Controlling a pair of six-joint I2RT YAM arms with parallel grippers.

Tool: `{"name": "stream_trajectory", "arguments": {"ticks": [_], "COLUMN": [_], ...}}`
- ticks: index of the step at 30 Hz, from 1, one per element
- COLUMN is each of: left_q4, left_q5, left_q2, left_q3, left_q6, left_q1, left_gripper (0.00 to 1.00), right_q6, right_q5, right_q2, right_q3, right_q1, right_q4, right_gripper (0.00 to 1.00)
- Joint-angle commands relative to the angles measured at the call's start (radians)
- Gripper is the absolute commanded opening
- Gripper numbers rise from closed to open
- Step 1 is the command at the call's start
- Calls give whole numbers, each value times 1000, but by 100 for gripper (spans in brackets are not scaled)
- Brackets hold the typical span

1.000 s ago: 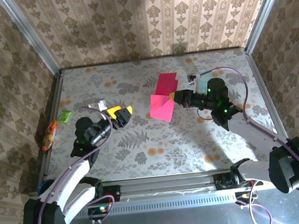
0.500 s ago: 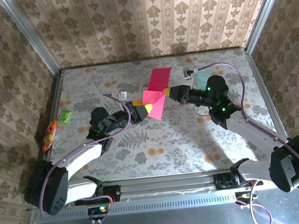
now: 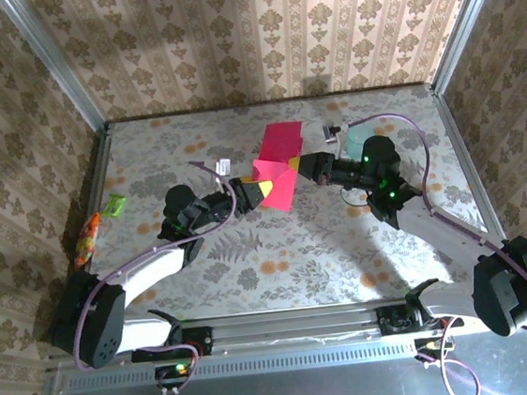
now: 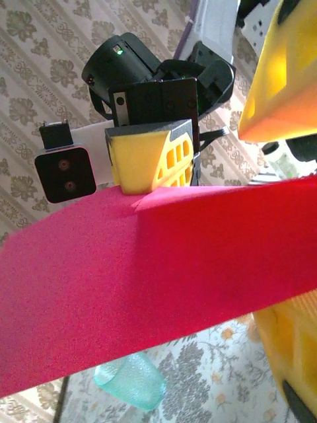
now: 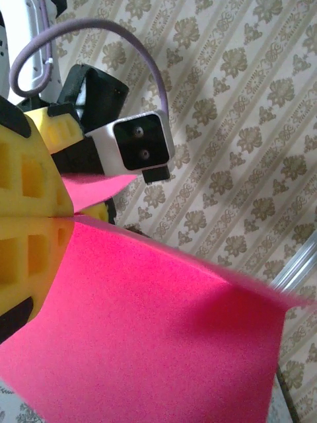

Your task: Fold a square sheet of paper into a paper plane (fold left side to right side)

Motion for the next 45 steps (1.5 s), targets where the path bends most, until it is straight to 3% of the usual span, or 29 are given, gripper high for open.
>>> {"name": "stream_trajectory", "arguments": {"ticks": [1, 13, 17, 23, 25, 27, 28, 30, 34, 39, 45], "left_q4": [1, -64, -94, -229, -360, -604, -742, -1077, -1473, -1703, -1880], "left_q5": [31, 36, 30, 12, -13, -70, -116, -314, -678, -1176, -1485], "left_q2": [4, 8, 8, -16, -34, -56, -63, -54, 46, 191, 377], "left_q3": [29, 23, 20, 32, 55, 115, 154, 270, 472, 632, 739], "left_q6": [5, 23, 36, 112, 180, 317, 393, 592, 773, 814, 688], "left_q1": [4, 7, 7, 11, 11, 3, -9, -64, -161, -303, -416], "left_gripper": [43, 10, 1, 0, 0, 0, 0, 0, 0, 0, 0], "right_q6": [-12, -14, -20, -108, -161, -223, -244, -281, -299, -275, -259], "right_q5": [28, 22, 31, 106, 182, 300, 365, 491, 600, 615, 603], "right_q2": [7, -3, -21, -94, -127, -156, -166, -174, -191, -241, -282], "right_q3": [-13, -32, -38, -44, -34, -13, 1, 22, 3, -59, -92], "right_q1": [4, -4, -14, -47, -60, -71, -75, -84, -122, -181, -235], "right_q4": [17, 19, 6, -197, -340, -528, -615, -784, -907, -909, -916], "right_gripper": [1, 6, 20, 44, 49, 53, 55, 56, 63, 66, 68]}}
